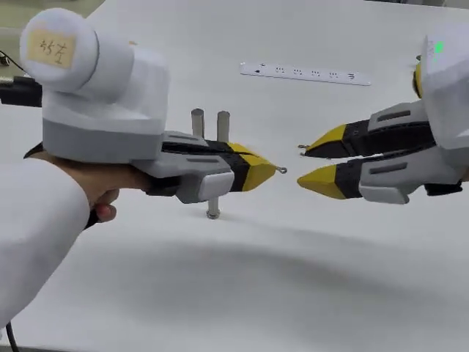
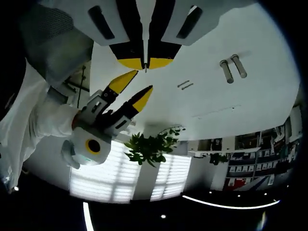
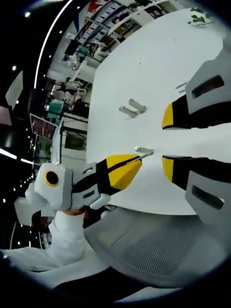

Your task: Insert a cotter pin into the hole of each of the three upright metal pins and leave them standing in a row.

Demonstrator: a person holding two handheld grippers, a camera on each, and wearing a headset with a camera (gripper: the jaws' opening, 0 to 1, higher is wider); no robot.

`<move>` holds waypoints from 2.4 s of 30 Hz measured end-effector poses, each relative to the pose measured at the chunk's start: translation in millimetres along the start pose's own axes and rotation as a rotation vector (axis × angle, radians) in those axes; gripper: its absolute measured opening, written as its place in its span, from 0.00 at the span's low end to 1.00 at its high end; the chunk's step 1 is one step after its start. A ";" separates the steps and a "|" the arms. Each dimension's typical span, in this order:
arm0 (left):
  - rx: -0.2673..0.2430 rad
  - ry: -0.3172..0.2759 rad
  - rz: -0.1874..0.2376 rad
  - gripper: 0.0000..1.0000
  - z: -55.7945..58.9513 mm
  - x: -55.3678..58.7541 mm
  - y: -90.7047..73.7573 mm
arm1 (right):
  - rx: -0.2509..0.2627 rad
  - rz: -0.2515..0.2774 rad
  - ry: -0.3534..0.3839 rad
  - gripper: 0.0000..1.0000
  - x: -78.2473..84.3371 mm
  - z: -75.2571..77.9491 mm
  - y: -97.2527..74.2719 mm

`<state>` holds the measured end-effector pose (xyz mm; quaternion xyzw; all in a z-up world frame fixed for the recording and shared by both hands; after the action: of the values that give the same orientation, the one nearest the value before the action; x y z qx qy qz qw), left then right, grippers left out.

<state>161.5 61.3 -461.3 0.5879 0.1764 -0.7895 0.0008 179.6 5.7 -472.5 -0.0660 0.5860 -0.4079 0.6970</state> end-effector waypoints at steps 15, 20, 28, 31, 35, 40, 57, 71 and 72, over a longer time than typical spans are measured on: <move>0.067 0.213 -0.078 0.00 14.5 -5.6 -2.9 | -0.191 -0.007 -0.007 0.11 -1.8 -33.6 -1.4; 0.114 0.261 -0.093 0.00 21.5 -6.2 -0.6 | -0.221 0.010 0.017 0.09 -6.0 -39.4 -2.5; 0.156 0.287 -0.100 0.00 25.6 -5.3 1.9 | -0.240 0.028 0.011 0.01 -9.1 -40.7 -4.0; 0.162 0.293 -0.102 0.00 26.2 -5.2 2.1 | -0.252 0.029 0.009 0.00 -9.1 -42.7 -5.2; 0.167 0.297 -0.126 0.00 26.6 -1.1 1.8 | -0.268 0.024 -0.002 0.00 -7.8 -44.3 -5.5; 0.173 0.298 -0.150 0.00 31.6 4.1 1.3 | -0.287 0.022 -0.031 0.00 -8.8 -46.4 -7.4; 0.122 0.184 -0.171 0.05 14.9 23.9 -4.5 | -0.272 -0.005 -0.012 0.00 -9.3 -42.4 1.4; -0.070 0.099 -0.179 0.11 -43.6 45.2 -30.0 | -0.182 -0.103 0.006 0.00 12.6 -27.8 36.2; -0.074 0.100 -0.188 0.12 -46.9 47.2 -30.3 | -0.180 -0.107 0.007 0.00 13.5 -27.6 38.6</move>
<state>184.1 112.5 -508.3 0.6070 0.2597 -0.7486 -0.0602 174.2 33.0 -513.3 -0.1579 0.6185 -0.3904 0.6635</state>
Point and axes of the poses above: the centre of the closed fingertips' face, and the gripper's own axes: y roughly forward along the fingers, z roughly to its right, x roughly out of its underside, the point moved 2 cm from there along -y, roughly backward along the fingers, and after that the axes turned 15 degrees about x, right-handed, at the moved point
